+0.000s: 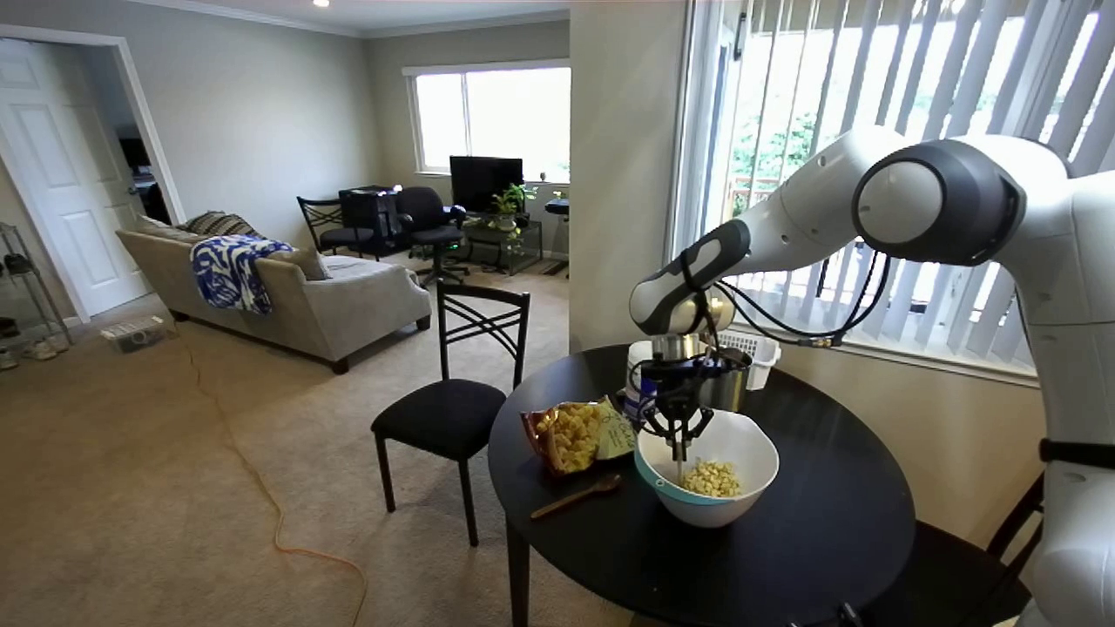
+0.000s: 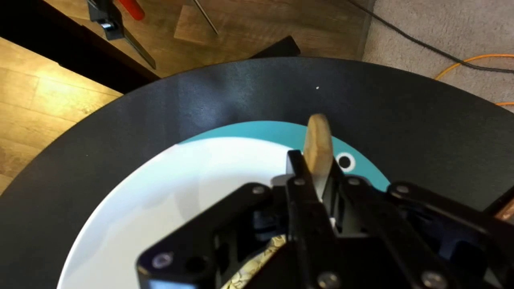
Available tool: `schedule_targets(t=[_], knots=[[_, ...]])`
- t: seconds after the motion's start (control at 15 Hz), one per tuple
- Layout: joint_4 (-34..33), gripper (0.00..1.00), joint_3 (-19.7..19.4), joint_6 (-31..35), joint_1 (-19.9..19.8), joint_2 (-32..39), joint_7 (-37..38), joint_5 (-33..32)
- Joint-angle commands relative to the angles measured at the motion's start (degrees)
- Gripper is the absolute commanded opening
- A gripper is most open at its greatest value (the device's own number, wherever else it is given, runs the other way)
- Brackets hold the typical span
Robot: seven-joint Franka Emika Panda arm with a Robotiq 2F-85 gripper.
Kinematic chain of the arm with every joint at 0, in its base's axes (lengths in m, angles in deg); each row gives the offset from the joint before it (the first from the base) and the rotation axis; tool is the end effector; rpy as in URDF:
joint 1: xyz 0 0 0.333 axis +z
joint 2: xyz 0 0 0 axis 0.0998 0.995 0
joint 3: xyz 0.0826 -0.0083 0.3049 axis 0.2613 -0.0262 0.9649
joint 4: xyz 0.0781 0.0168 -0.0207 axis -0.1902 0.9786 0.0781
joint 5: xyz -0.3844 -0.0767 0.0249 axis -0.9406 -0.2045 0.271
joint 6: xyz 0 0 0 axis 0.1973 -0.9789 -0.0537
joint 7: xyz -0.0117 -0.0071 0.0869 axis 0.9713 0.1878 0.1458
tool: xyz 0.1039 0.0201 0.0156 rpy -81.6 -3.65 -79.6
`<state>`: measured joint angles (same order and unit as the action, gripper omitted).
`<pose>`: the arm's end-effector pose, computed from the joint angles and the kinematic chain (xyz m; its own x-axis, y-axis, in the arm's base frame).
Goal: Stir in the bowl
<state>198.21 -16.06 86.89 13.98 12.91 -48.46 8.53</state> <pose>0.5639 0.1060 0.2110 0.7491 -0.4928 -0.4427 -0.4787 -0.8646 0.1524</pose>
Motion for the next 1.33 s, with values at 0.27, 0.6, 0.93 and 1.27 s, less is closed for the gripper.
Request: schedule_targets(t=[0.27,0.6,0.93,1.27], knots=[[-7.7,0.03,-2.6,-14.0,0.7,4.0,2.0,-4.3],[-11.8,0.03,-2.2,-21.6,0.3,6.5,-1.3,-5.4],[-14.1,0.03,-1.1,-29.5,-0.2,8.0,-11.4,-7.5],[-16.1,0.03,0.6,-30.2,-1.5,8.6,-19.2,-3.0]])
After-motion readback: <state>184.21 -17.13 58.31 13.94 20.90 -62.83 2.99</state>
